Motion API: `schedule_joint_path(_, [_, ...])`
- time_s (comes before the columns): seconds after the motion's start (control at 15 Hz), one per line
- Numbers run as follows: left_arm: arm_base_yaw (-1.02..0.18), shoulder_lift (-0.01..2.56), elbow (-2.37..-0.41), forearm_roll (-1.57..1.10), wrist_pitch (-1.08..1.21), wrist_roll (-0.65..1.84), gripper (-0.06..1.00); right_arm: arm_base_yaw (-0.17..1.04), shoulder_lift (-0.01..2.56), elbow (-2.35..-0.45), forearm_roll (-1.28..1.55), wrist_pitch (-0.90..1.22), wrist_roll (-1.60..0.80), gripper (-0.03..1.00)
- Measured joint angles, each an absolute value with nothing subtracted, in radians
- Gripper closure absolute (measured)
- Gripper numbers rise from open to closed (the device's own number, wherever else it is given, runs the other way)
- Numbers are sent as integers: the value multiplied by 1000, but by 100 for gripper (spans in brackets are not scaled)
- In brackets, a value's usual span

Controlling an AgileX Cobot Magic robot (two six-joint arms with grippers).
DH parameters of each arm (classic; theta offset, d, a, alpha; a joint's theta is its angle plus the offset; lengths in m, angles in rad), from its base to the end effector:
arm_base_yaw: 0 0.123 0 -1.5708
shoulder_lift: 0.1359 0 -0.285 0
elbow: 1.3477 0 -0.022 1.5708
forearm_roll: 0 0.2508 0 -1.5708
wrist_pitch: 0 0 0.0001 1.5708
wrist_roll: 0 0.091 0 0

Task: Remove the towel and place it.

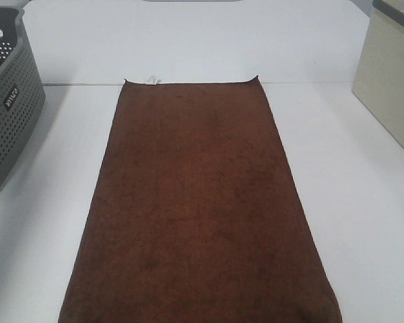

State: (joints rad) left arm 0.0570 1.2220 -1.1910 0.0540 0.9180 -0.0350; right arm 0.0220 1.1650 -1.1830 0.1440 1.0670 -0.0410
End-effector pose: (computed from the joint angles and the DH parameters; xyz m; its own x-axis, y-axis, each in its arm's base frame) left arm 0.2475 0.0180 0.3686 -0.7571 -0.0454 -0.6517 -0.0865 0.9958 0.0311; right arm 0.2227 0.0163 0.3720 -0.8199 0.0106 -0.5724 -0.0705 0.9903 0.1193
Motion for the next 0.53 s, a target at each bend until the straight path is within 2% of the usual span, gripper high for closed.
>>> schedule_joint_path(0.33, [57, 708, -815, 61, 867, -49, -3, 22, 636, -860, 121, 1062, -12, 17])
schedule_joint_path(0.53, [57, 407, -680, 66, 893, -49, -3, 22, 380, -727, 95, 1077, -12, 17])
